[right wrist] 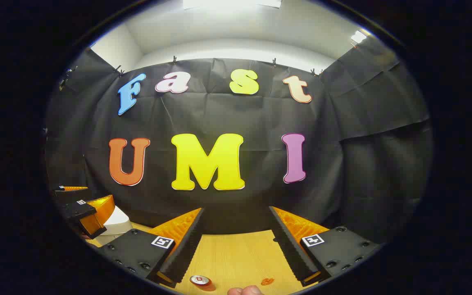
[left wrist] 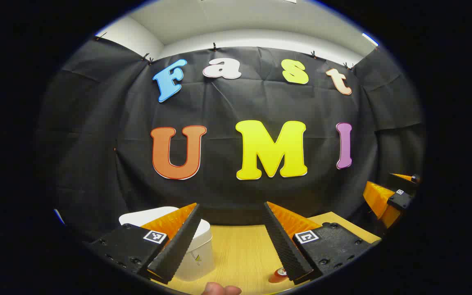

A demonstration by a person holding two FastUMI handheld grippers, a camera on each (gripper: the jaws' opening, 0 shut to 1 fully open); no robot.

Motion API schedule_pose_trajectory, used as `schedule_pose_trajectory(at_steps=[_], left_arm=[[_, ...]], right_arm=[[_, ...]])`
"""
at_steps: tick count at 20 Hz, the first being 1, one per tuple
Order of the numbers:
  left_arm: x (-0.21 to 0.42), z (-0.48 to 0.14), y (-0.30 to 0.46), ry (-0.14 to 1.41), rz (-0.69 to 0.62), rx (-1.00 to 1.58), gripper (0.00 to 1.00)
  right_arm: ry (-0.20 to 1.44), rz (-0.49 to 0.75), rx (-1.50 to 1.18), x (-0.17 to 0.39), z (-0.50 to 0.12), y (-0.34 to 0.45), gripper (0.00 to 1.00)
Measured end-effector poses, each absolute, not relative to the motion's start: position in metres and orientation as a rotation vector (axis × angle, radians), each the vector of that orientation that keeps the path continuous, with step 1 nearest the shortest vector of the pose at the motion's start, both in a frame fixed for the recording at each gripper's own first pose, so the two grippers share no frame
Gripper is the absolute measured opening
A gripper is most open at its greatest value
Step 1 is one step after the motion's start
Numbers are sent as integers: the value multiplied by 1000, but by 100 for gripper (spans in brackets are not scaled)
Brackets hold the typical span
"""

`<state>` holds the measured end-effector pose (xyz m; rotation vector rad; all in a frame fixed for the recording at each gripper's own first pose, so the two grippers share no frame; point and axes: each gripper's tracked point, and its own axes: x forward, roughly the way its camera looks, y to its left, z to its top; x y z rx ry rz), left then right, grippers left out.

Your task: Press the lid of the desktop garbage bin to open it, pick up the crumpled paper on the desktop and throw it into the bin, then pick up the pop can on the desktop and drop it into the bin, and finally close the garbage bin lid.

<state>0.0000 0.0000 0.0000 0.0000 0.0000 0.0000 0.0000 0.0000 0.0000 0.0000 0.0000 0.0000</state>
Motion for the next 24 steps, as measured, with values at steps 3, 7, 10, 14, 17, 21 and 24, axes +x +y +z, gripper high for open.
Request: schedule_pose_trajectory(at_steps=[3, 7, 10, 14, 17, 21, 24], left_arm=[[-2, 3, -9, -11, -31, 10, 98], [-5, -1, -16, 5, -53, -5, 98], [-9, -1, -16, 12, -52, -18, 98], [-11, -1, -16, 8, -43, -13, 98], [-9, -1, -14, 7, -30, -10, 98], [7, -4, 14, 15, 104, -24, 97], [30, -19, 52, 54, 275, -33, 93]], right_arm=[[-9, 1, -17, -1, 0, 0, 94], [-3, 11, -28, -4, -1, -1, 94], [-5, 27, -38, -6, 1, 0, 96], [-4, 38, -41, -5, 2, 1, 96], [3, 43, -42, -3, 0, 1, 96], [7, 53, -74, 3, 0, -7, 96], [9, 55, -103, 14, 2, -27, 96]])
